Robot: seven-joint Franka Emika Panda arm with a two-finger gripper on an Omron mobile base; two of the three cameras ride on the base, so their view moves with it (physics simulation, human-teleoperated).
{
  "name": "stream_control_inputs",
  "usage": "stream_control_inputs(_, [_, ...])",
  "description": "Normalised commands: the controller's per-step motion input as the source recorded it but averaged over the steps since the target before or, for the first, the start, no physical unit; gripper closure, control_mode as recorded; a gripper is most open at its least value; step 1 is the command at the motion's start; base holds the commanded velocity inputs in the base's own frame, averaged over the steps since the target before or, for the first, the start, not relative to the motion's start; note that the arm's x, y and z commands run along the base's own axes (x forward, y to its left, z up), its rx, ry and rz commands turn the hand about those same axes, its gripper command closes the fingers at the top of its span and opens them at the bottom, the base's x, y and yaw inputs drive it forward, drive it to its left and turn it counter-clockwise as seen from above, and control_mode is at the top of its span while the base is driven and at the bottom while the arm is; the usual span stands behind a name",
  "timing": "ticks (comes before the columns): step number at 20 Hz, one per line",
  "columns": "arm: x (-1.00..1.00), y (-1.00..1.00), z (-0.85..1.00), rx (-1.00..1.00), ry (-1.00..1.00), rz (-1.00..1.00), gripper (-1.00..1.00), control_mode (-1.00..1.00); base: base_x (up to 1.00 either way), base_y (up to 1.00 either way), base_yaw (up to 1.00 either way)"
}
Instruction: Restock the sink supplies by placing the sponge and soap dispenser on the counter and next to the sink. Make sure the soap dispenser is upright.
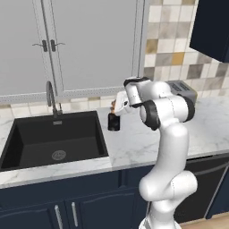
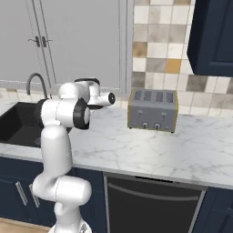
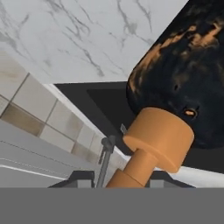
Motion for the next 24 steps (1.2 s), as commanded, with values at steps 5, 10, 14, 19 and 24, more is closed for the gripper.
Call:
stream_control_inputs(5, [-0.11, 0.2, -0.48, -0.03, -0.09, 0.0, 1.0, -1.0, 0.0, 0.0, 0.0])
stream_control_inputs(10, [-0.67, 0.42, -0.42, -0.02, -0.1, 0.0, 1.0, -1.0, 0.0, 0.0, 0.0])
stream_control_inputs(14, [-0.63, 0.08, -0.16, 0.0, -0.15, 0.0, -1.0, -1.0, 0.0, 0.0, 0.0])
stream_control_inputs(19, [-0.47, -0.13, 0.0, 0.0, -0.15, 0.0, -1.0, -1.0, 0.0, 0.0, 0.0])
stream_control_inputs(24, [-0.13, -0.13, 0.0, 0.0, -0.04, 0.0, -1.0, -1.0, 0.0, 0.0, 0.0])
